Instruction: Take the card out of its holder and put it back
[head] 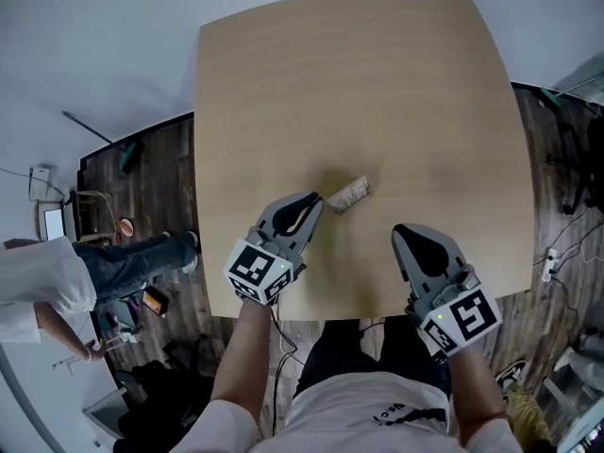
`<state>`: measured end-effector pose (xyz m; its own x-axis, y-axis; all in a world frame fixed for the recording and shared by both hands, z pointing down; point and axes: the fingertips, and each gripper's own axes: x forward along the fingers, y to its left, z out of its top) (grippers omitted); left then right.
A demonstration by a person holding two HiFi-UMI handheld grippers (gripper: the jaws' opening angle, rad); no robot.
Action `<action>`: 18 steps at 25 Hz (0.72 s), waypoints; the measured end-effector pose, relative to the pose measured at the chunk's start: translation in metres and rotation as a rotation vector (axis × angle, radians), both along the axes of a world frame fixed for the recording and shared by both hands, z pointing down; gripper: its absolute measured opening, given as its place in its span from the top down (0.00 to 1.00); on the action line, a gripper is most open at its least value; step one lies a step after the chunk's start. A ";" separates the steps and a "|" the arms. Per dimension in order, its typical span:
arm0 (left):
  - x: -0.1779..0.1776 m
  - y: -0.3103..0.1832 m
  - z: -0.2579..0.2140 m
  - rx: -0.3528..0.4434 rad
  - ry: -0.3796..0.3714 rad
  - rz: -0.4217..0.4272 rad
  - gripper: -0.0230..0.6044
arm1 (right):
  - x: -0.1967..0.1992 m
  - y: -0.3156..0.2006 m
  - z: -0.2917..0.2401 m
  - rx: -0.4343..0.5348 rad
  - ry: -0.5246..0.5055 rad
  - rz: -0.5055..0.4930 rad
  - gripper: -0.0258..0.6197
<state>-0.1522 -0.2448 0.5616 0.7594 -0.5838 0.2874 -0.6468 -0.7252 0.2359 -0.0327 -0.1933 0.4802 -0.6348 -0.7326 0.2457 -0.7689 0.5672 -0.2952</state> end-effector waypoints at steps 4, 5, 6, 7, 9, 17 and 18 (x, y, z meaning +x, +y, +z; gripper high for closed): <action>0.001 0.014 -0.039 0.008 0.043 -0.056 0.92 | 0.000 0.006 -0.016 0.018 0.007 -0.026 0.94; 0.003 0.020 -0.049 0.011 0.051 -0.064 0.92 | 0.000 0.008 -0.021 0.023 0.010 -0.033 0.94; 0.006 0.026 -0.060 0.016 0.057 -0.069 0.92 | 0.000 0.010 -0.026 0.029 0.013 -0.041 0.94; 0.010 0.033 -0.070 0.021 0.062 -0.074 0.92 | 0.000 0.011 -0.032 0.037 0.016 -0.050 0.94; 0.018 0.046 -0.093 0.029 0.077 -0.084 0.92 | 0.000 0.017 -0.044 0.053 0.019 -0.071 0.94; 0.046 0.095 -0.171 0.041 0.160 -0.167 0.92 | -0.004 0.043 -0.089 0.124 0.022 -0.151 0.94; 0.050 0.101 -0.179 0.040 0.169 -0.179 0.92 | -0.003 0.046 -0.095 0.132 0.020 -0.160 0.94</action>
<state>-0.1022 -0.1439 0.3825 0.6780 -0.7217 0.1395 -0.7199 -0.6134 0.3249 -0.0357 -0.1474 0.3853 -0.7414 -0.6498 0.1675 -0.6710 0.7152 -0.1955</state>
